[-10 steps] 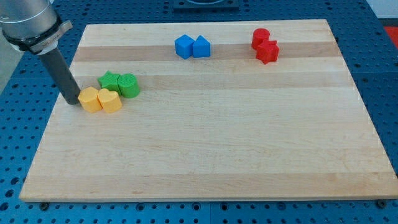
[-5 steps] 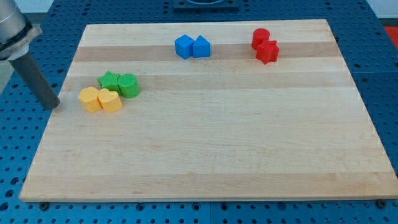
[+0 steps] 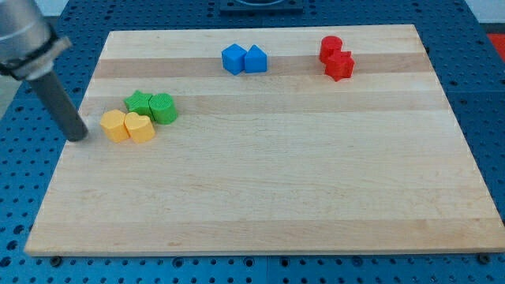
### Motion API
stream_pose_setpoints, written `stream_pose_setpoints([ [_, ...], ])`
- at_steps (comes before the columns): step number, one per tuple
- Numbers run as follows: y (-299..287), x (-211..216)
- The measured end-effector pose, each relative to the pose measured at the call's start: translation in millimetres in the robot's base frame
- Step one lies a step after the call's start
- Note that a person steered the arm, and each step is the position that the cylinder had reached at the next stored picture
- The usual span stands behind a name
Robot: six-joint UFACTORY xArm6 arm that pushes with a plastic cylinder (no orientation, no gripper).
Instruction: Touch the left side of the hexagon
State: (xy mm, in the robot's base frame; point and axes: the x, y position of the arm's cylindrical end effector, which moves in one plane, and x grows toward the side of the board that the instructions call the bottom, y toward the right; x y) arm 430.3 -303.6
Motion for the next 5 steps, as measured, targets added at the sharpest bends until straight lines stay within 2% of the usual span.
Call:
stream_pose_setpoints([
  [1, -1.1, -14.1],
  [3, 17.6, 11.7],
  [5, 59.2, 11.7],
])
